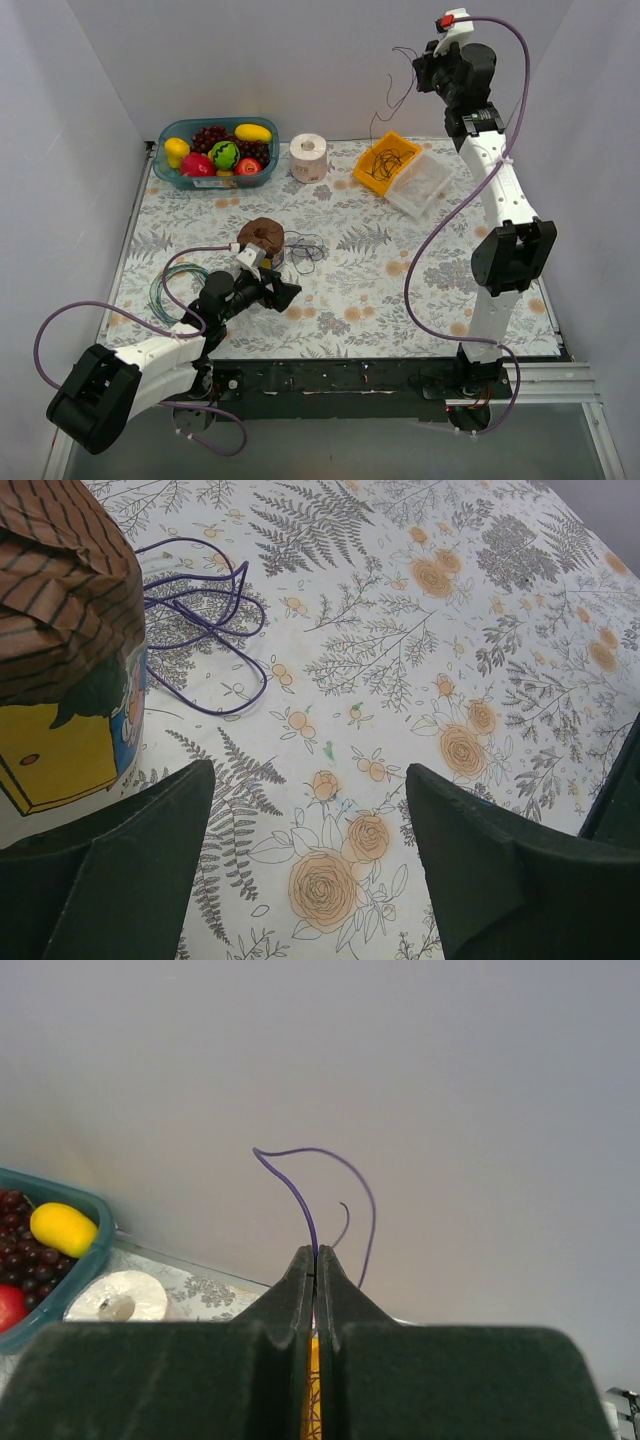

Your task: Untangle the cables

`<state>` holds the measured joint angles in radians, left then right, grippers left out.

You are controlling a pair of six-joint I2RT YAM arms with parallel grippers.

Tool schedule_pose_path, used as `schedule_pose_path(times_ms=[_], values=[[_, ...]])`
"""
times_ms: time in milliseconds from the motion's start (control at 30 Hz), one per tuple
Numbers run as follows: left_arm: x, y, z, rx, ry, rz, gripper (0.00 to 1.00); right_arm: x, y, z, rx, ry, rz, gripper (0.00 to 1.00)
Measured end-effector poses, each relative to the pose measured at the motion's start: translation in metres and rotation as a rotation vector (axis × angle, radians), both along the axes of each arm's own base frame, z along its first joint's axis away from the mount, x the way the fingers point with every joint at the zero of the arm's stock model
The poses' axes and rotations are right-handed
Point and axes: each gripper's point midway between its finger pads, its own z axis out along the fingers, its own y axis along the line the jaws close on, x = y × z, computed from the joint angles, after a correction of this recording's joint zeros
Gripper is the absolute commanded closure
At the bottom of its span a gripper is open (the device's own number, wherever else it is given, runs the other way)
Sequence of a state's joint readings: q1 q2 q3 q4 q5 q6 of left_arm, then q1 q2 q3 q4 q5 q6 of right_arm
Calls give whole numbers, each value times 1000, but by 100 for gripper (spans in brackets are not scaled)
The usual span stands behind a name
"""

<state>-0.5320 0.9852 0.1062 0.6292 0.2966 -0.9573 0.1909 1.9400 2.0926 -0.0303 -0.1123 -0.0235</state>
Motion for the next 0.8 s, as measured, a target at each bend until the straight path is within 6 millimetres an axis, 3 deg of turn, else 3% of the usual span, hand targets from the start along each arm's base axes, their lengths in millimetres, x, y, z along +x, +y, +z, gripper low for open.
schedule_pose_path(times_ms=[167, 333, 633, 800], values=[[0, 0, 0, -1, 0, 0, 23, 13, -21, -12, 27, 27, -28, 99], [0, 0, 0, -1, 0, -1, 23, 17, -28, -21, 36, 38, -42, 99], [0, 0, 1, -2, -1, -2, 23, 26, -29, -108, 4, 214, -61, 99], [1, 1, 1, -2, -2, 3, 23, 21, -30, -159, -14, 330, -65, 99]])
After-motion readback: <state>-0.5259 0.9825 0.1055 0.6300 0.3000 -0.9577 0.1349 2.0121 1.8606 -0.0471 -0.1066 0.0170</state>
